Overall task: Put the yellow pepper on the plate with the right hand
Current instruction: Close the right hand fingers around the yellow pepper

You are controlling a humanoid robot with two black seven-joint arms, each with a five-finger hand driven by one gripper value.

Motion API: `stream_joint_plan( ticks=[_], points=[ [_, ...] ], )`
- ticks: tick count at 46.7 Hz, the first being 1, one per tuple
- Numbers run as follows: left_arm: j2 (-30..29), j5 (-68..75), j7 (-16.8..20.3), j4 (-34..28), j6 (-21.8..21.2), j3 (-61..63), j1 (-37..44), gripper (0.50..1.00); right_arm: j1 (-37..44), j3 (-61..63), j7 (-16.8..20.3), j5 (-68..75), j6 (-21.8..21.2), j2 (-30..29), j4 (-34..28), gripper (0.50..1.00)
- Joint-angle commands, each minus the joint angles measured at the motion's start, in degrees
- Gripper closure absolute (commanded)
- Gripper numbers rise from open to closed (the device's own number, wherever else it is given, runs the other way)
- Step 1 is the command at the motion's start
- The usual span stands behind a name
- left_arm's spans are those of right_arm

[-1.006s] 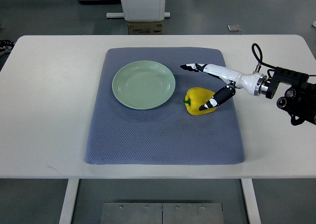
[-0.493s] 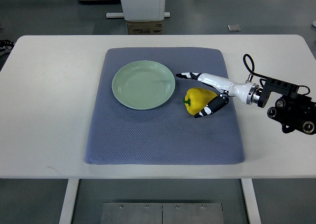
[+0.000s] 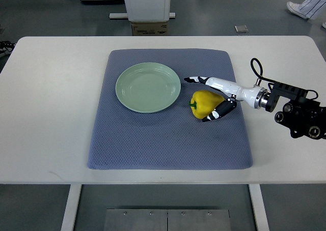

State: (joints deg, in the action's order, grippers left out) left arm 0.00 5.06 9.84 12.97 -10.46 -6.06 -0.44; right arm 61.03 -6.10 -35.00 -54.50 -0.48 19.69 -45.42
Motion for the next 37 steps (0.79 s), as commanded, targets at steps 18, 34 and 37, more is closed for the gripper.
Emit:
stream_joint_plan(
  ticks=[18, 34, 37],
  points=[
    [0.0, 0.0, 0.0, 0.0, 0.0, 0.0, 0.0, 0.5, -0.7, 0.0, 0.0, 0.0, 0.0, -0.8, 1.3, 0.676],
    [0.0, 0.0, 0.0, 0.0, 0.0, 0.0, 0.0, 0.5, -1.3, 0.0, 0.0, 0.2, -0.1, -1.7, 3.7, 0.889],
    [0.0, 0.0, 0.0, -0.1, 0.0, 0.0, 0.0, 0.5, -1.2, 0.1, 0.0, 0.5, -0.1, -1.7, 3.7, 0.992]
  ],
)
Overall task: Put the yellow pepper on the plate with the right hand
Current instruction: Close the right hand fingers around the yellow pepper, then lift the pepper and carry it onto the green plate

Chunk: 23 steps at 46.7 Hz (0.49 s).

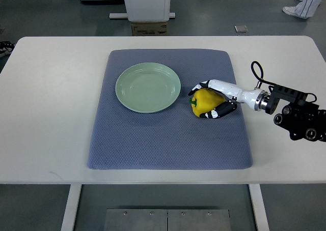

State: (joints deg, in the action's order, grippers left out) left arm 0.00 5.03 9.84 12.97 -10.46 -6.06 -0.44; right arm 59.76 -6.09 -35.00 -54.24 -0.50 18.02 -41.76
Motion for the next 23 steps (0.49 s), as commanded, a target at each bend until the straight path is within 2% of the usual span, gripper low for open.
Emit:
stream_joint_plan(
  ticks=[1, 8, 14, 23],
  points=[
    [0.0, 0.0, 0.0, 0.0, 0.0, 0.0, 0.0, 0.5, 0.1, 0.2, 0.0, 0.3, 0.0, 0.0, 0.0, 1.0],
    [0.0, 0.0, 0.0, 0.0, 0.0, 0.0, 0.0, 0.5, 1.3, 1.7, 0.0, 1.1, 0.0, -0.8, -0.1, 1.0],
    [0.0, 0.0, 0.0, 0.0, 0.0, 0.0, 0.0, 0.5, 3.3, 3.8, 1.8, 1.4, -0.1, -1.1, -0.2, 1.0],
    [0.0, 0.0, 0.0, 0.0, 0.0, 0.0, 0.0, 0.5, 7.1, 4.0, 4.2, 3.5, -0.1, -4.5, -0.1, 1.0]
  ],
)
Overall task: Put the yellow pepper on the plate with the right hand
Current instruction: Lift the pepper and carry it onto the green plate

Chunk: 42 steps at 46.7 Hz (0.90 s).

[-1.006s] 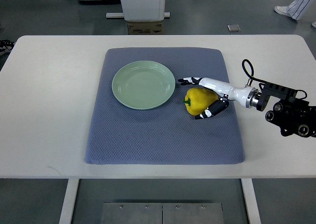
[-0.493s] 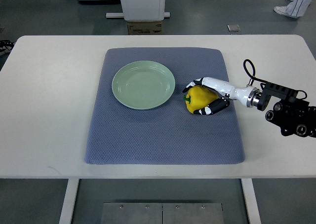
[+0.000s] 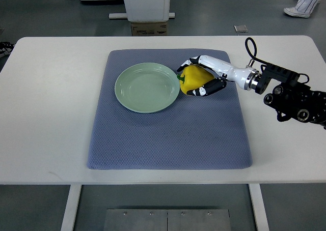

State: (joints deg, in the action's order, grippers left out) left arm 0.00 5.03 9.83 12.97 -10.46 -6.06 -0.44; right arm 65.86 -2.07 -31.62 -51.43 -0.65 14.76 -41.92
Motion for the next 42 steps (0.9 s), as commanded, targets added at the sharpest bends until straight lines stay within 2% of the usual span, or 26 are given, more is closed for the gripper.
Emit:
stream_joint_plan(
  ticks=[1, 23, 42],
  points=[
    [0.0, 0.1, 0.0, 0.0, 0.0, 0.0, 0.0, 0.5, 1.4, 0.0, 1.1, 1.1, 0.0, -1.7, 0.1, 1.0],
    [0.0, 0.0, 0.0, -0.1, 0.0, 0.0, 0.0, 0.5, 5.3, 0.0, 6.0, 4.7, 0.1, -14.8, 6.6, 1.0],
    [0.0, 0.1, 0.0, 0.0, 0.0, 0.0, 0.0, 0.5, 5.0, 0.0, 10.2, 4.7, 1.5, -14.8, 8.4, 1.0]
  ],
)
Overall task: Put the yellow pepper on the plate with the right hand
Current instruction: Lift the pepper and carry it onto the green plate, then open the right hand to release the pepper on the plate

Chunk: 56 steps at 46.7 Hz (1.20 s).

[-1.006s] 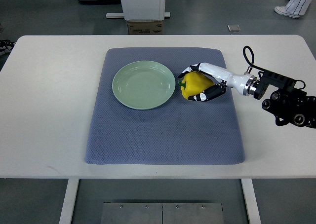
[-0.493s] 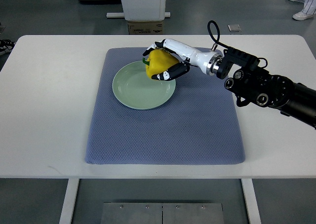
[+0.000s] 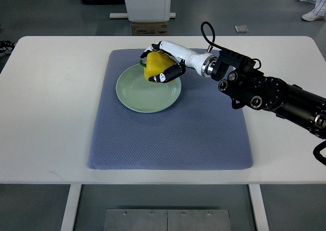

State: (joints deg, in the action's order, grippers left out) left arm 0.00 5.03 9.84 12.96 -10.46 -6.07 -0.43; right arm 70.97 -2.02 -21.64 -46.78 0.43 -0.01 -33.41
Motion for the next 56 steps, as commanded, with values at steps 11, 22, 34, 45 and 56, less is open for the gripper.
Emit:
stream_joint_plan(
  ticks=[11, 22, 34, 45, 56],
  points=[
    [0.0, 0.0, 0.0, 0.0, 0.0, 0.0, 0.0, 0.5, -0.1, -0.1, 0.7, 0.1, 0.4, 0.0, -1.3, 1.0],
    [0.0, 0.0, 0.0, 0.0, 0.0, 0.0, 0.0, 0.5, -0.4, -0.3, 0.6, 0.1, 0.4, 0.0, -4.2, 1.0],
    [0.0, 0.0, 0.0, 0.0, 0.0, 0.0, 0.0, 0.5, -1.8, -0.9, 0.8, 0.1, 0.1, 0.0, -4.9, 0.973],
    [0.0, 0.0, 0.0, 0.0, 0.0, 0.0, 0.0, 0.5, -2.9, -1.0, 1.5, 0.1, 0.1, 0.0, -5.0, 0.787],
    [0.0, 0.0, 0.0, 0.0, 0.0, 0.0, 0.0, 0.5, -2.9, -0.9, 1.7, 0.5, 0.1, 0.0, -5.1, 0.509]
  ],
)
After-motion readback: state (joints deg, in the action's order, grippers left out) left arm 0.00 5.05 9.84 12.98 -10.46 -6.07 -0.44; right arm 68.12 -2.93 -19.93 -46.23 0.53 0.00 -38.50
